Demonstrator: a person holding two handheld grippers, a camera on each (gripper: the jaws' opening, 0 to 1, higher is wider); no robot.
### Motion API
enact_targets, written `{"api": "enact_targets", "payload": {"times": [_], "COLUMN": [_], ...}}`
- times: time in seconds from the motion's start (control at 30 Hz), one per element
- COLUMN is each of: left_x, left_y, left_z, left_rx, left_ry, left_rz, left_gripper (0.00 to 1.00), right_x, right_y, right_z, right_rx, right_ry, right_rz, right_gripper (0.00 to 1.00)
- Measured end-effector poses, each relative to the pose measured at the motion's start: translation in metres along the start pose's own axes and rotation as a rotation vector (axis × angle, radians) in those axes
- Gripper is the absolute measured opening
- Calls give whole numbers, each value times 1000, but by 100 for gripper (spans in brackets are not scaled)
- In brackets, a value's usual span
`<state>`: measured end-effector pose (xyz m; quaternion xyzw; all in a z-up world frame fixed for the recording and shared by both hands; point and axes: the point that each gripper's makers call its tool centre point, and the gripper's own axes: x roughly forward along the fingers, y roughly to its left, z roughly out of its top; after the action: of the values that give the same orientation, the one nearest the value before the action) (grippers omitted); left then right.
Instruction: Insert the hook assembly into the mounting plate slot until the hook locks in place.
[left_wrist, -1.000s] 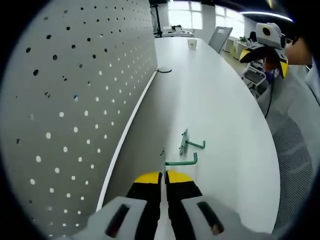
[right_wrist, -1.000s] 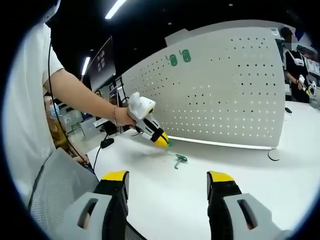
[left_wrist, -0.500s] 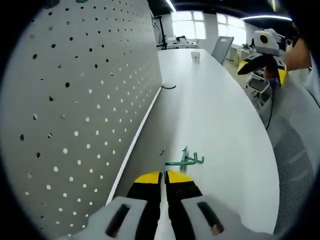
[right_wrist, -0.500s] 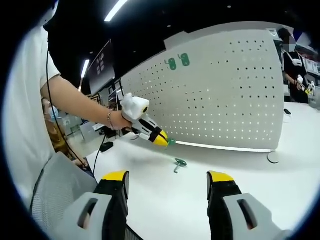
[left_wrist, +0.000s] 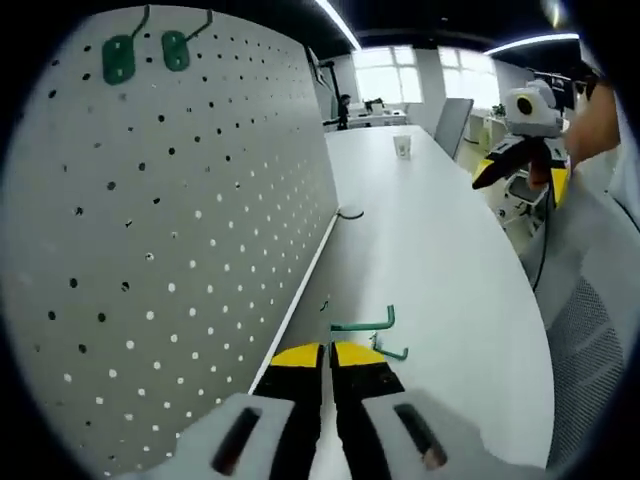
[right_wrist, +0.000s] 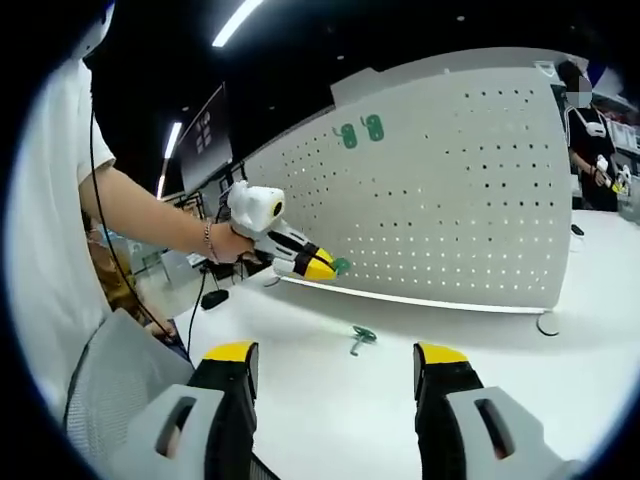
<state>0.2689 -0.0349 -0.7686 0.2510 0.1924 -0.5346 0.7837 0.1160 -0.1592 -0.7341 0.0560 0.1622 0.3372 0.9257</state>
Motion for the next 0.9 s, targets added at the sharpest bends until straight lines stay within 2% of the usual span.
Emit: {"api": "enact_targets", "payload": {"times": [0.47, 0.9], "left_x": [-24, -48], "left_y": [-6, -13], "left_z": [19, 45], "left_rx": [-20, -54], "left_ry": [-87, -196], "left_rz": [64, 133], "left_gripper": [2, 2], "right_x": [1, 0], "right_y": [1, 3], "right_z": [14, 15], "right_rx": [0, 24], "right_ry": [-41, -55], "right_rz": [4, 5], "right_gripper": [61, 60]}}
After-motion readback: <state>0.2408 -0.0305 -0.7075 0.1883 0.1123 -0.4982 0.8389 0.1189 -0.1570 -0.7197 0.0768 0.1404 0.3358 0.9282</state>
